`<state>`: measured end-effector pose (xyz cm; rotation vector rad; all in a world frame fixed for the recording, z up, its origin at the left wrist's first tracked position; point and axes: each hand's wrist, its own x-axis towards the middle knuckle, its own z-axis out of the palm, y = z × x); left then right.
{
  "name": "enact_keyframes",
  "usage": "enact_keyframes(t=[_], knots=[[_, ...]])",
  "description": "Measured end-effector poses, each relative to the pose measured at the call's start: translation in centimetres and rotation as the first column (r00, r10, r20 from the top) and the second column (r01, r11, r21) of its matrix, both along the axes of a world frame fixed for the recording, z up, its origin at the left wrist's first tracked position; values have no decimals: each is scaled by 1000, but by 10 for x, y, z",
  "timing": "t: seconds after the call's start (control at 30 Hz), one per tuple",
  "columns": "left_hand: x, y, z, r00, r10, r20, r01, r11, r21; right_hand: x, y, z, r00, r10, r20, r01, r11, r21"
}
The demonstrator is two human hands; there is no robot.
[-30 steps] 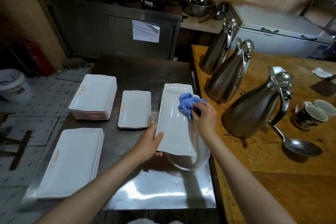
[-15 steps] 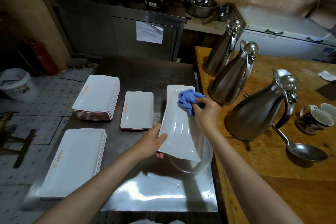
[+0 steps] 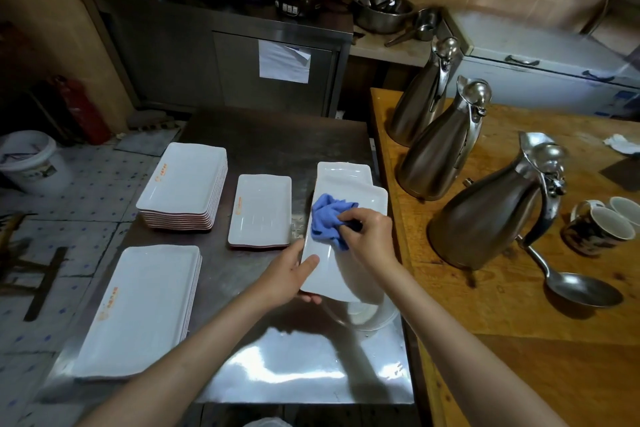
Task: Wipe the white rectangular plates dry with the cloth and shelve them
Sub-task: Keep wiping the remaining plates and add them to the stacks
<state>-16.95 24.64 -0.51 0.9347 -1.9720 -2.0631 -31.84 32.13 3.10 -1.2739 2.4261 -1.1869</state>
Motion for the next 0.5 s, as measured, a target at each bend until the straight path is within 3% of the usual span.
enact_keyframes(t=[0.17, 0.3, 0.5], knots=[[1, -5, -4, 997, 45, -60, -45, 999, -4, 16, 13, -7, 991, 117, -62, -117, 993, 1], [3, -10, -17, 997, 60, -57, -68, 987, -146, 28, 21, -16, 965, 212, -157, -213, 977, 8], [6, -12, -24, 994, 103, -19, -105, 985, -135, 34, 36, -27, 955, 269, -129, -266, 963, 35]])
